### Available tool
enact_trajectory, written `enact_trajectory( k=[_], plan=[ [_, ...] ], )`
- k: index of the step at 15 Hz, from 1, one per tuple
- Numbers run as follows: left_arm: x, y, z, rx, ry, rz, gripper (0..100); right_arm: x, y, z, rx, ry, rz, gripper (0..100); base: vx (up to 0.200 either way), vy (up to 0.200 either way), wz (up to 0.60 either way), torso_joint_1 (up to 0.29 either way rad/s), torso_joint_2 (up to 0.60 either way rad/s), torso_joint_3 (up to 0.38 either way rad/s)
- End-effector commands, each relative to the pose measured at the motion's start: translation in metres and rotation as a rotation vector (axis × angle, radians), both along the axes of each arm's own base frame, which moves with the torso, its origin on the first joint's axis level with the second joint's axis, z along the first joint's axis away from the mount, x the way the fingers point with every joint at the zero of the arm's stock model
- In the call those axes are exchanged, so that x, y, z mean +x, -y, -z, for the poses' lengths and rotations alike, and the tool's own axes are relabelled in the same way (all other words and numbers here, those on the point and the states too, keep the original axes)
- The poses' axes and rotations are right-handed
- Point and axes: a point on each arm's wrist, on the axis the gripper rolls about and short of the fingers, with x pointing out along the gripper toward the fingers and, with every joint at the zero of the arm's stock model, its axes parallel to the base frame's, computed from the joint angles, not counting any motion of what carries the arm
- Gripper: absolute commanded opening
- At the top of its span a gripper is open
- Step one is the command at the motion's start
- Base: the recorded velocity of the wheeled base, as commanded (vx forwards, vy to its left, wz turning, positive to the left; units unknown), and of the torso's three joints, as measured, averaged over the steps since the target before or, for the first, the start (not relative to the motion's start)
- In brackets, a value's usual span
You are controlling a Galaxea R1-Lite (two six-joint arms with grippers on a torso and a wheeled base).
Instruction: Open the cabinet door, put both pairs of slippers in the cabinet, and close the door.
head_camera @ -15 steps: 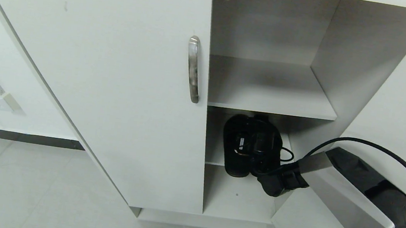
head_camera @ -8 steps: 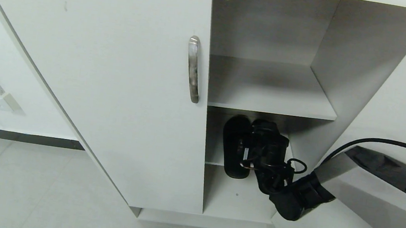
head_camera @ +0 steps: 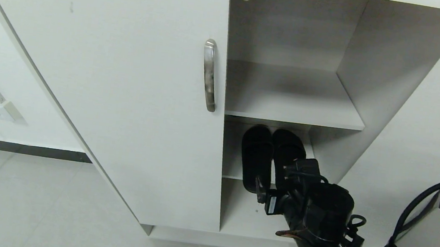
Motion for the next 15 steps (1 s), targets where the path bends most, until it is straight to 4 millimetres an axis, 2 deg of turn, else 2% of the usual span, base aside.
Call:
enact_trajectory(
  k=[1,8,14,15],
  plan=[
    [0.0001,0.0,0.0,0.0,-0.001,0.001,0,-0.0159,-0.0002,-0.0073,0.006,0.006,-0.036,100,0.0,0.0,0.0,0.0,0.0,0.0],
    [0.0001,0.0,0.0,0.0,-0.001,-0.001,0,-0.013,-0.0036,0.0019,-0.007,-0.008,-0.038,100,0.0,0.0,0.0,0.0,0.0,0.0],
    [0.0001,0.0,0.0,0.001,-0.001,-0.001,0,-0.013,-0.0036,0.0019,-0.007,-0.008,-0.038,100,-0.2,0.0,0.0,-0.002,0.01,0.001],
    [0.0,0.0,0.0,0.001,0.0,0.001,0,-0.013,-0.0036,0.0018,-0.006,-0.007,-0.038,100,0.0,0.0,0.0,0.0,0.0,0.0]
  ],
)
